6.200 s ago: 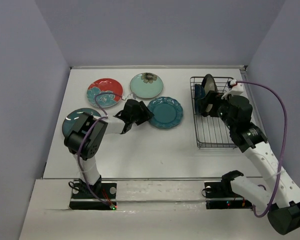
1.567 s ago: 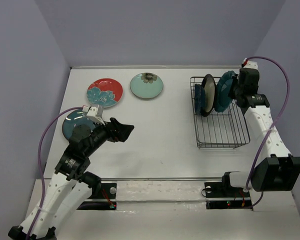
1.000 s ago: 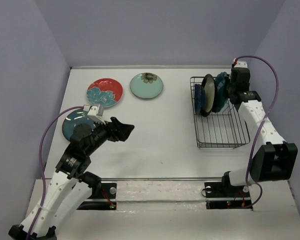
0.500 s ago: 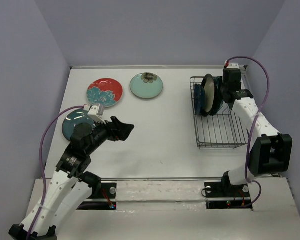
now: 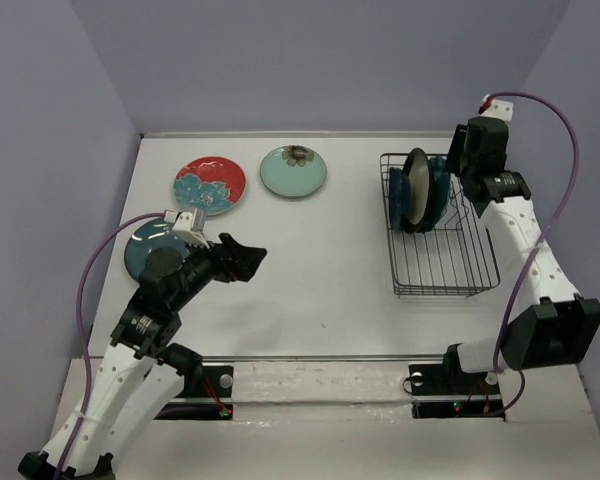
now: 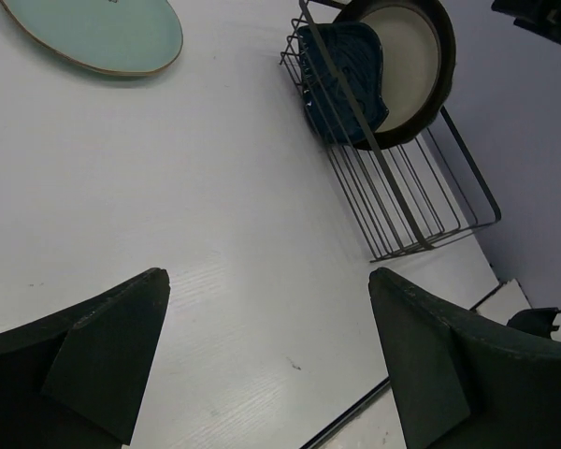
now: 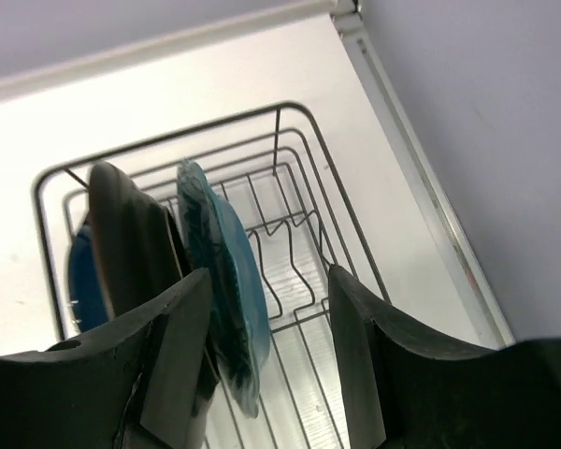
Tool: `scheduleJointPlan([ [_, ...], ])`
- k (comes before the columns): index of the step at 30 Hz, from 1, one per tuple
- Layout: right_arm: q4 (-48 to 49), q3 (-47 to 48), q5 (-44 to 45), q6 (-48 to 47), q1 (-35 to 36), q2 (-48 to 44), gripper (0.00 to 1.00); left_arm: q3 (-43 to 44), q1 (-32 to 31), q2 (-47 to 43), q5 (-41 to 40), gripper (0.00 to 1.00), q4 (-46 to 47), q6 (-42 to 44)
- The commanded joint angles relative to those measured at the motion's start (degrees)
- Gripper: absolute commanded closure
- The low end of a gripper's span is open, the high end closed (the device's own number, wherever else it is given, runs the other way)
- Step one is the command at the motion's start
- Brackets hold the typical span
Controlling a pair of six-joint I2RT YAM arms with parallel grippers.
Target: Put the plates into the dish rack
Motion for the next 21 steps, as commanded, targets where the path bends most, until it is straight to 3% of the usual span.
scheduleJointPlan([
  [1, -1.9, 5.0, -6.2, 6.0, 0.3, -9.6, 0.4, 0.5, 0.3, -1.0, -0.4, 0.01, 1.7, 0.8],
  [5, 1.4, 3.6, -18.3, 15.4, 5.2, -12.9, 0.37, 1.7, 0.4, -1.6, -2.6, 0.01, 1.5, 1.6],
  [6, 2.9, 2.7, -18.5, 17.9, 11.4, -12.9, 0.35, 2.0, 0.3, -1.9, -3.9, 0.01, 1.3, 1.8],
  [10, 12.2, 1.6, -12.2, 23.1, 24.8, -8.2, 0.34, 4.1, 0.3, -2.4, -7.0, 0.01, 0.6, 3.3],
  [13, 21.1, 0.8, -11.8, 29.9, 29.9, -1.4, 0.34, 4.5, 0.3, -2.8, -10.4, 0.01, 0.3, 4.3],
  [16, 23.5, 4.4, -4.4, 33.3, 34.0, 7.8, 0.34, 3.5, 0.5, -3.0, -10.0, 0.01, 0.6, 3.8],
  [21, 26.8, 6.0, 3.3, 43.6, 34.6, 18.5, 0.35, 3.1, 0.4, -3.5, -9.5, 0.01, -0.3, 3.8],
])
